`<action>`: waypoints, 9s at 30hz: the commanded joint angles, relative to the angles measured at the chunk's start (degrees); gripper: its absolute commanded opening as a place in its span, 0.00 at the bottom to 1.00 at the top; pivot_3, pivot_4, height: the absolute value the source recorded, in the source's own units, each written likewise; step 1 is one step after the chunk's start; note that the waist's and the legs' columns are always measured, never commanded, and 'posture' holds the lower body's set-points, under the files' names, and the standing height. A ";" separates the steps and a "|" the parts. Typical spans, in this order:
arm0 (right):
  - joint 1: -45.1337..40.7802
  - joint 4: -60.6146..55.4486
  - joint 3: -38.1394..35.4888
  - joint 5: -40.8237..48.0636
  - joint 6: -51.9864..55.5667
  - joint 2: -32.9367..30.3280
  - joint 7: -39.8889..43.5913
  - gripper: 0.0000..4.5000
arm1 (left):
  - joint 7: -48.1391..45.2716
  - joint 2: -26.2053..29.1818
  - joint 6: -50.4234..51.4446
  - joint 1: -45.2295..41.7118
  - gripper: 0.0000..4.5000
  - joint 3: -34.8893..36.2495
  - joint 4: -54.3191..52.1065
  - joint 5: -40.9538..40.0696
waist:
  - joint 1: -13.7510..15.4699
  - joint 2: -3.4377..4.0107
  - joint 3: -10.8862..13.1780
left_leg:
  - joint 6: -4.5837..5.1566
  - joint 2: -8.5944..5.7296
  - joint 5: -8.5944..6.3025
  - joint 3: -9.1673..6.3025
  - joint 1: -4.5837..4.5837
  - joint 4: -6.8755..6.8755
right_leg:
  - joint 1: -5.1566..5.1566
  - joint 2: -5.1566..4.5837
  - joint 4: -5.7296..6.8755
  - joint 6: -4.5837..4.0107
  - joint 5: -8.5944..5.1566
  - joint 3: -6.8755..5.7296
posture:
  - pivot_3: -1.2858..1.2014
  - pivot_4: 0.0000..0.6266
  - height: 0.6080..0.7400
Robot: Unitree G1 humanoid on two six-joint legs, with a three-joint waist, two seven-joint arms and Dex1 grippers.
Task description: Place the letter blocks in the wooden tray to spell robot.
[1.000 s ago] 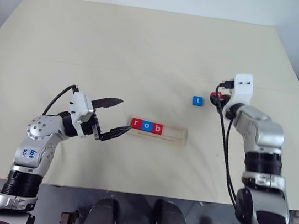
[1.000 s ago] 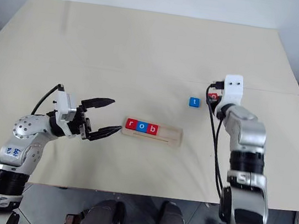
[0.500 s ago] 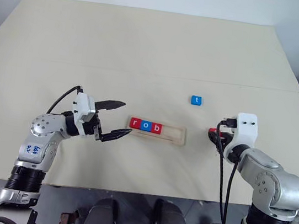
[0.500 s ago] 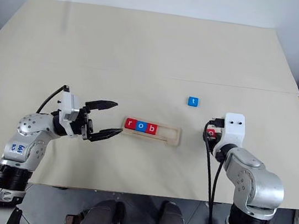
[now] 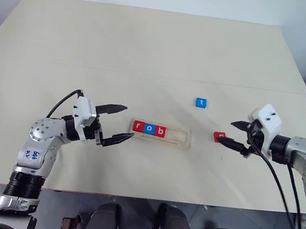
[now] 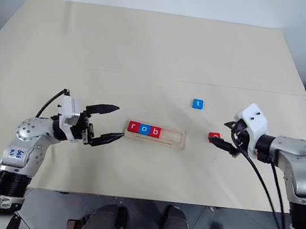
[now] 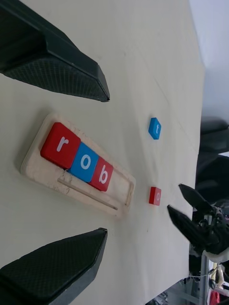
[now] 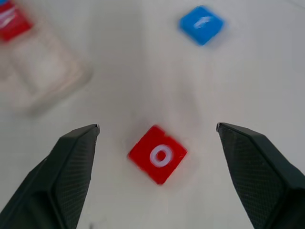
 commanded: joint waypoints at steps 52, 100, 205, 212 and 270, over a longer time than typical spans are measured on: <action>-23.23 14.79 18.85 -11.89 -8.67 16.87 15.94 0.32 | -0.21 3.01 -0.07 6.69 1.00 2.39 -11.71 -2.17 | 0.85 0.07 0.03 | -0.09 0.02 0.04 0.02 0.05 0.14 | 0.00 -0.02 0.21 -0.02 -0.01 0.04 | 0.52 0.24 1.00; -15.23 8.03 14.59 -8.43 -6.03 15.88 10.08 0.01 | -1.08 2.22 -1.88 6.78 1.00 2.64 -8.63 -1.79 | 1.23 0.07 0.03 | -0.10 0.02 0.04 0.02 0.08 0.13 | 0.00 -0.01 0.22 -0.03 -0.01 0.04 | 0.52 0.24 1.00; 4.04 -33.88 -13.08 2.97 51.56 29.95 -46.56 0.35 | -1.22 -0.15 -0.27 -1.71 1.00 -1.17 -2.74 -1.32 | 0.06 0.09 0.00 | -0.08 0.02 0.04 -0.20 -0.20 0.05 | -0.14 0.02 0.18 -0.09 -0.05 -0.10 | 0.52 0.24 1.00; 2.63 -32.80 -11.62 6.11 53.62 26.76 -41.43 0.76 | -0.71 0.08 -0.47 -2.00 1.00 -0.75 -2.80 -1.00 | 0.15 0.07 -0.01 | -0.08 0.01 0.04 -0.28 -0.22 0.06 | -0.11 0.02 0.17 -0.10 -0.05 -0.14 | 0.52 0.24 1.00; -23.77 14.63 18.99 -12.41 -6.53 13.70 18.98 0.45 | -0.24 2.11 -1.06 1.55 1.00 -0.45 -7.08 -0.50 | 0.08 0.10 0.04 | -0.14 0.01 0.07 -0.13 0.03 0.15 | 0.05 0.00 0.19 -0.02 -0.01 -0.07 | 0.52 0.24 1.00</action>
